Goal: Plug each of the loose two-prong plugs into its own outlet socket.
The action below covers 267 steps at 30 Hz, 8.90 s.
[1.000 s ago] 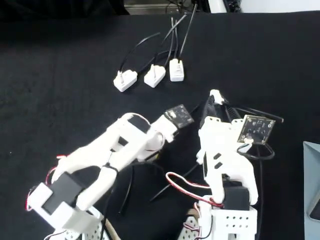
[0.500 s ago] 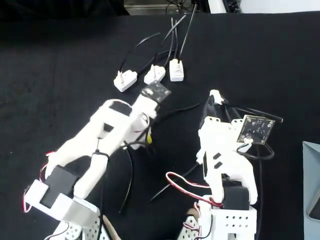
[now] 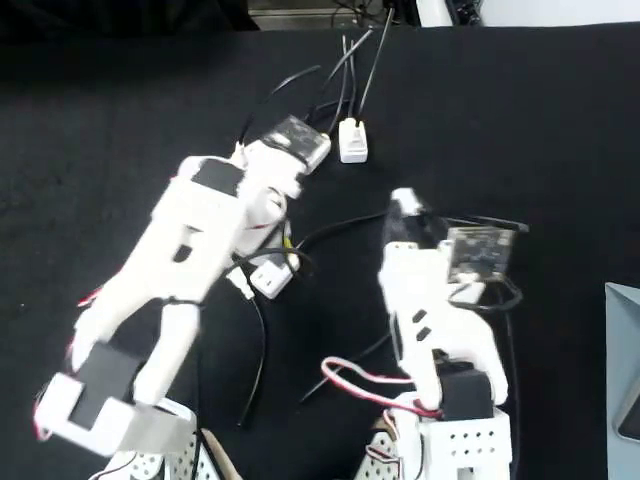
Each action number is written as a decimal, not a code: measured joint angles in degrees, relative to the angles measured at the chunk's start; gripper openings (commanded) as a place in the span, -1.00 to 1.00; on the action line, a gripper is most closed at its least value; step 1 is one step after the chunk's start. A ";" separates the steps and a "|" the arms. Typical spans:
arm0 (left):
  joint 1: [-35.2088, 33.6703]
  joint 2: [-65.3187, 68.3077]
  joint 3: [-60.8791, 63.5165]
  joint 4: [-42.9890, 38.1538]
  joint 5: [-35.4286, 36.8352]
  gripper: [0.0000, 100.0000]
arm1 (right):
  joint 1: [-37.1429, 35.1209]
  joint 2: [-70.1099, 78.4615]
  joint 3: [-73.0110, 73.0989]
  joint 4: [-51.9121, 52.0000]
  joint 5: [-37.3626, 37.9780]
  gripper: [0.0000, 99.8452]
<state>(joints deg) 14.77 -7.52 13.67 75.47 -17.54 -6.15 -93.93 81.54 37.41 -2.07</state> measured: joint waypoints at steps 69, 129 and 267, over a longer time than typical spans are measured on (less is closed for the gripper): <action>-32.26 -64.26 60.66 -25.41 9.67 -0.52 | -32.09 65.67 -18.81 -10.02 10.73 -0.98; -32.26 -64.26 61.36 -25.41 9.67 -0.52 | -32.70 68.22 -16.44 -12.40 10.73 -0.98; -35.96 -64.26 61.36 -25.41 9.67 -0.52 | -7.65 71.03 -19.69 -0.09 81.58 -0.71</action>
<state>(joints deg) -21.19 -71.78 75.03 50.07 -7.87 -13.80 -22.90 61.85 37.32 79.52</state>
